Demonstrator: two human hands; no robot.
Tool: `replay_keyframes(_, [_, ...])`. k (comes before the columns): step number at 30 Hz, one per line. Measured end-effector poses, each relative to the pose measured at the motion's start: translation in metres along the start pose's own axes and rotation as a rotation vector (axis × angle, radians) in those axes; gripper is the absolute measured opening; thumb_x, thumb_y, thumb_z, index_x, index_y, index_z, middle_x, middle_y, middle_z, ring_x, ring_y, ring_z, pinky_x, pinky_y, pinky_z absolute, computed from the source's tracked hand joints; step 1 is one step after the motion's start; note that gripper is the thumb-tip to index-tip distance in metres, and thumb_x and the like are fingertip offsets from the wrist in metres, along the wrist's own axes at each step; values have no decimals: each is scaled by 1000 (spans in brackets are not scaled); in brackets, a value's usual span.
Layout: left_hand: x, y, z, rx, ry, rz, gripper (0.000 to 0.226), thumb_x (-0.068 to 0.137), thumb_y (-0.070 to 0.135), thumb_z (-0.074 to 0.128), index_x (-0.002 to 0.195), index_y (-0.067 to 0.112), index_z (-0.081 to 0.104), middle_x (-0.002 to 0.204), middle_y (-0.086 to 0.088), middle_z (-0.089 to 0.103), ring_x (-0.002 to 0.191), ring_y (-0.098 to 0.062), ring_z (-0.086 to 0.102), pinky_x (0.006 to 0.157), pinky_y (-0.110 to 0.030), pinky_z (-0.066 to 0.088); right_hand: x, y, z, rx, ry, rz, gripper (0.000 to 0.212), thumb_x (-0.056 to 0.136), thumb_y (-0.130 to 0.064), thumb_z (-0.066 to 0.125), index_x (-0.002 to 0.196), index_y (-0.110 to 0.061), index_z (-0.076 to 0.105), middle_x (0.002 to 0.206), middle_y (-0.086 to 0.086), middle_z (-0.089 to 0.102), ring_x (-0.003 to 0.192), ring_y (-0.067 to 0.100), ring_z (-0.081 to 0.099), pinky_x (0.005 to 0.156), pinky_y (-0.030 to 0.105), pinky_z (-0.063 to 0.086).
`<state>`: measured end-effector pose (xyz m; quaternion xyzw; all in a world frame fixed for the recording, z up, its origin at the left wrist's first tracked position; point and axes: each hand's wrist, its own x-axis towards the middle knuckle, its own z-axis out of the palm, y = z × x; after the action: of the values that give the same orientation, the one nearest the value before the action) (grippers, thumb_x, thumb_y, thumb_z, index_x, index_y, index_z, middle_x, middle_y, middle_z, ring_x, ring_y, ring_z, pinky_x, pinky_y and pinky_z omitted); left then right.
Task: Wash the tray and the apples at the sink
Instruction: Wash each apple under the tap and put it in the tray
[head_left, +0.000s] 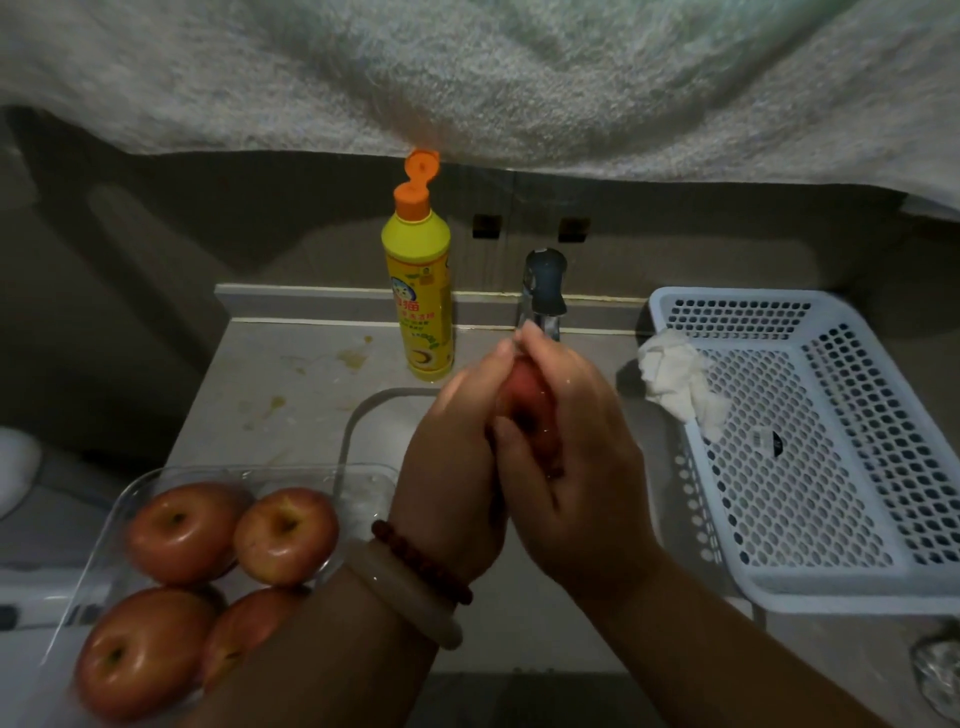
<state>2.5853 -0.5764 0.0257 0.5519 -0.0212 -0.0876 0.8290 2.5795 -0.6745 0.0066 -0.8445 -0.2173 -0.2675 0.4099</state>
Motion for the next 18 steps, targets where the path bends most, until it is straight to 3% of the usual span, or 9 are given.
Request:
replay_keyframes(2, [-1, 0, 2, 89, 101, 94, 27, 89, 48, 53, 101, 25, 60, 91, 12, 66, 86, -3, 64, 70, -13, 51, 6, -6, -1, 215, 41, 208, 47, 94, -36, 48, 138, -18, 45, 134, -1, 54, 123, 9, 53, 100, 33, 47])
replay_keyframes(5, [-3, -6, 8, 369, 239, 310, 16, 89, 45, 51, 102, 39, 59, 97, 20, 64, 96, 7, 60, 67, -7, 48, 22, -11, -4, 877, 48, 934, 49, 75, -62, 61, 116, -34, 63, 115, -5, 66, 107, 17, 64, 91, 46, 54])
replay_keyframes(7, [-2, -11, 7, 620, 294, 427, 18, 93, 25, 58, 105, 39, 57, 93, 29, 61, 100, 19, 52, 69, 4, 40, 28, -6, -6, 949, -17, 1116, 47, 66, -65, 64, 100, -33, 67, 107, 2, 68, 99, 25, 67, 85, 52, 56])
replay_keyframes(9, [2, -14, 4, 853, 371, 510, 37, 84, 5, 70, 113, 23, 53, 103, 20, 53, 100, 19, 41, 75, 12, 27, 26, -11, -4, 639, -49, 877, 43, 72, -67, 58, 98, -33, 64, 102, -7, 67, 95, 14, 66, 83, 44, 58])
replay_keyframes(11, [5, -10, -4, 874, 344, 515, 39, 83, 21, 66, 118, 13, 50, 101, -1, 62, 99, 4, 44, 78, 6, 31, 16, -19, 1, 375, -56, 602, 42, 77, -66, 50, 110, -39, 53, 107, -16, 62, 96, 1, 62, 78, 23, 56])
replay_keyframes(12, [5, -6, -7, 807, 279, 485, 42, 84, 31, 60, 118, 8, 53, 102, -7, 66, 101, -5, 51, 82, -1, 36, 8, -19, 4, 263, -55, 469, 46, 83, -63, 50, 121, -37, 46, 116, -16, 57, 101, -1, 57, 81, 15, 52])
replay_keyframes(15, [2, 12, -10, 69, 52, 52, 46, 93, 46, 49, 111, 6, 63, 88, 4, 65, 87, -10, 68, 68, -11, 50, -7, -9, 9, 74, -39, 161, 51, 97, -49, 41, 139, -23, 31, 137, 4, 39, 117, 5, 44, 95, 7, 38])
replay_keyframes(16, [3, 13, -10, -42, 16, -28, 48, 93, 47, 49, 113, 6, 62, 87, 6, 63, 80, -6, 65, 66, -13, 51, -8, -7, 9, 58, -50, 126, 50, 98, -48, 38, 140, -22, 30, 138, 7, 38, 120, 8, 43, 97, 8, 37])
replay_keyframes(18, [0, 11, -4, 40, 58, 10, 48, 88, 53, 54, 117, 15, 62, 94, 8, 64, 83, -3, 65, 71, -16, 53, -4, -6, 9, 111, -52, 157, 49, 98, -52, 35, 139, -23, 31, 138, 8, 42, 119, 11, 47, 96, 11, 41])
